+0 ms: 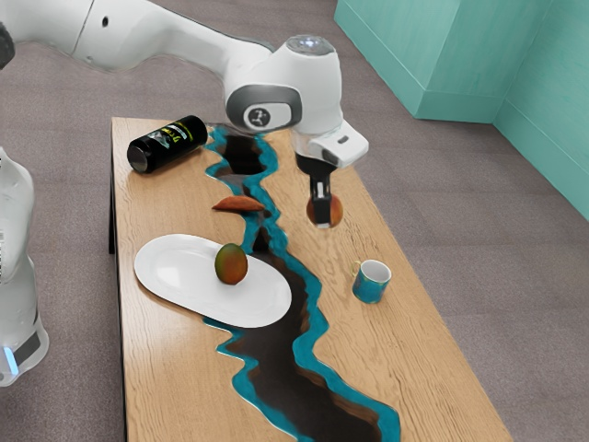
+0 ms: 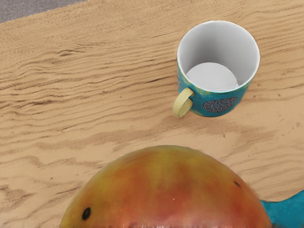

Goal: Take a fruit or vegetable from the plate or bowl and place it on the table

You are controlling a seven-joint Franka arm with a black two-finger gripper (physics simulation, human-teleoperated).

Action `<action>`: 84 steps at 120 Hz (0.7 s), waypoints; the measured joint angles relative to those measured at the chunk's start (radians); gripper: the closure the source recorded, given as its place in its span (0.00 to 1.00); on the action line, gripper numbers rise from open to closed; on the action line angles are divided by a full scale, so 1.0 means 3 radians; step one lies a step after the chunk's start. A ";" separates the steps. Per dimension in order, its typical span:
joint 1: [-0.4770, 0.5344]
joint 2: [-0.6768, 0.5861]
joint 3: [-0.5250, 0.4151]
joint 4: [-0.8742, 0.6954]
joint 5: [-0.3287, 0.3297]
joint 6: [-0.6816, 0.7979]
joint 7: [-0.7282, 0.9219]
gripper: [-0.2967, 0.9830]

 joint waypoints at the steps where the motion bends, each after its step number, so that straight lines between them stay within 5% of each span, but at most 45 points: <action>1: 0.0010 0.0018 0.0015 0.0035 0.0014 0.0000 0.0001 0.51; 22: 0.0387 0.0390 0.0145 0.0580 0.0164 0.0003 0.0073 0.51; 41: 0.0375 0.0417 0.0185 0.0601 0.0135 -0.0013 0.0185 0.33; 65: 0.0401 0.0376 0.0296 0.0612 0.0105 -0.0021 0.0260 0.26; 76: 0.0430 0.0257 0.0282 0.0619 -0.0259 -0.0089 -0.0356 0.24; 84: 0.0425 0.0215 0.0200 0.1156 -0.0405 -0.0544 -0.1196 0.24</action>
